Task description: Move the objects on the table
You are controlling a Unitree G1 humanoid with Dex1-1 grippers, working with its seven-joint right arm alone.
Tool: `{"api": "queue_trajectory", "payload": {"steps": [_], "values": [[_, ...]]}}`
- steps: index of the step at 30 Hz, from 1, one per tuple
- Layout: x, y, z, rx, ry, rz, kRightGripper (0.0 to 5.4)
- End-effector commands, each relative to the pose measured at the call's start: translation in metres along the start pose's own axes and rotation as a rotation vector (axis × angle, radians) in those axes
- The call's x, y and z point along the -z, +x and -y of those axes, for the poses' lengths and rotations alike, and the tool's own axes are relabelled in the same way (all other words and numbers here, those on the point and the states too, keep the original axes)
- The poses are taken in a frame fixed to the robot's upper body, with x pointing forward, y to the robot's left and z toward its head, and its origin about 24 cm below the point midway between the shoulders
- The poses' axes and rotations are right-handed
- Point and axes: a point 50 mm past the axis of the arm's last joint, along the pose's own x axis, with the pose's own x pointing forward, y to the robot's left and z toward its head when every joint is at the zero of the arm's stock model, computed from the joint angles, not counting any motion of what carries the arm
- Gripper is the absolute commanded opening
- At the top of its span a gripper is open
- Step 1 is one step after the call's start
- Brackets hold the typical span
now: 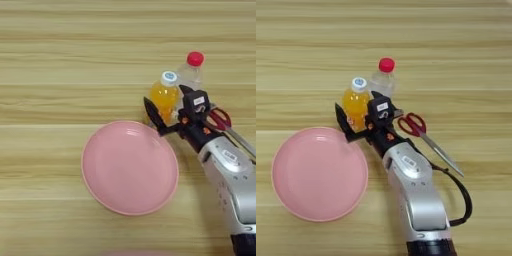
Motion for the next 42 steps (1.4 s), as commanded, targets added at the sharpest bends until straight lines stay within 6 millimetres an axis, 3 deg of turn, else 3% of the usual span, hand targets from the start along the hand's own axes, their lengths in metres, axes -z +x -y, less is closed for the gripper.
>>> {"api": "queue_trajectory", "payload": {"steps": [1, 11, 23, 31, 42], "values": [[-0.023, 0.011, 0.0, -0.02, -0.043, 0.104, 5.38], [-0.019, 0.018, 0.003, -0.026, -0.033, 0.087, 5.38], [-0.017, 0.02, 0.007, -0.02, -0.025, 0.082, 3.57], [-0.017, 0.021, 0.009, -0.015, -0.023, 0.087, 3.52], [-0.035, 0.023, 0.009, -0.02, -0.047, 0.14, 3.52]]}}
